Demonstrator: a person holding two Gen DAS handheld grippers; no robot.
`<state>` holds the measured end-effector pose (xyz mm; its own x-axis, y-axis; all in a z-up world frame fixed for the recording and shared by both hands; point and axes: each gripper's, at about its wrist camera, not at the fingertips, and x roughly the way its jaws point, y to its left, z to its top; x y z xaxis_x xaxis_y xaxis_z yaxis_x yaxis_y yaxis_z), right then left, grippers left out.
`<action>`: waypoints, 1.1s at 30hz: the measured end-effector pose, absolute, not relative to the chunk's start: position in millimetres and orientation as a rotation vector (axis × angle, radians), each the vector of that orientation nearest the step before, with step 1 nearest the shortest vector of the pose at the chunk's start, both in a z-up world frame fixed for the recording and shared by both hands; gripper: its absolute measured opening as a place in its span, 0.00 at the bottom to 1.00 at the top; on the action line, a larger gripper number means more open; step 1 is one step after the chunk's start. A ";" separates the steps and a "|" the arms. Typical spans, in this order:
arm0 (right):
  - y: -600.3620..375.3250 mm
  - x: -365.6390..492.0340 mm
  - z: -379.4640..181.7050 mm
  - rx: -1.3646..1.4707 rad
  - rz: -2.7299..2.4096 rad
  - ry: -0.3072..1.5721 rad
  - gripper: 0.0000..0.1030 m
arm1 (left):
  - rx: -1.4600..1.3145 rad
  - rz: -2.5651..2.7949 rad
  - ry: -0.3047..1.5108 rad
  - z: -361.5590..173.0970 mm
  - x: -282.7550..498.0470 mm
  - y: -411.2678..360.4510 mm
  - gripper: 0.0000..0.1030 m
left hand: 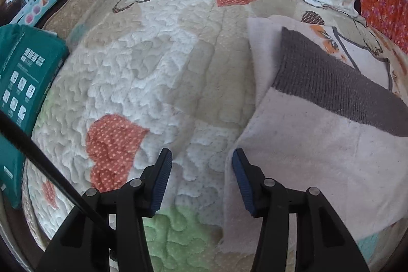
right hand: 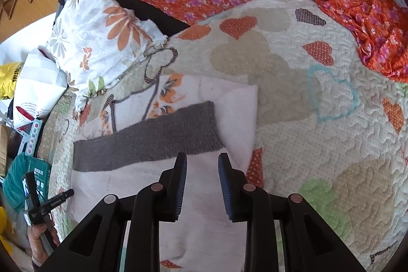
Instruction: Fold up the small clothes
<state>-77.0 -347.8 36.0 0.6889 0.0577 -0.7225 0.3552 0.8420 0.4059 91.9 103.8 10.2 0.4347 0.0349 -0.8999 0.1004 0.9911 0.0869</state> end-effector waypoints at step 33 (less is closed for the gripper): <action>-31.1 66.9 25.5 0.101 0.229 0.982 0.42 | -0.352 0.042 0.925 79.9 96.9 225.9 0.63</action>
<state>66.9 -31.1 25.5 0.5336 0.2370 -0.8118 -0.1463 0.9713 0.1874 96.9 225.9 79.9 0.6052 -0.1145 -0.7878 -0.1857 0.9420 -0.2795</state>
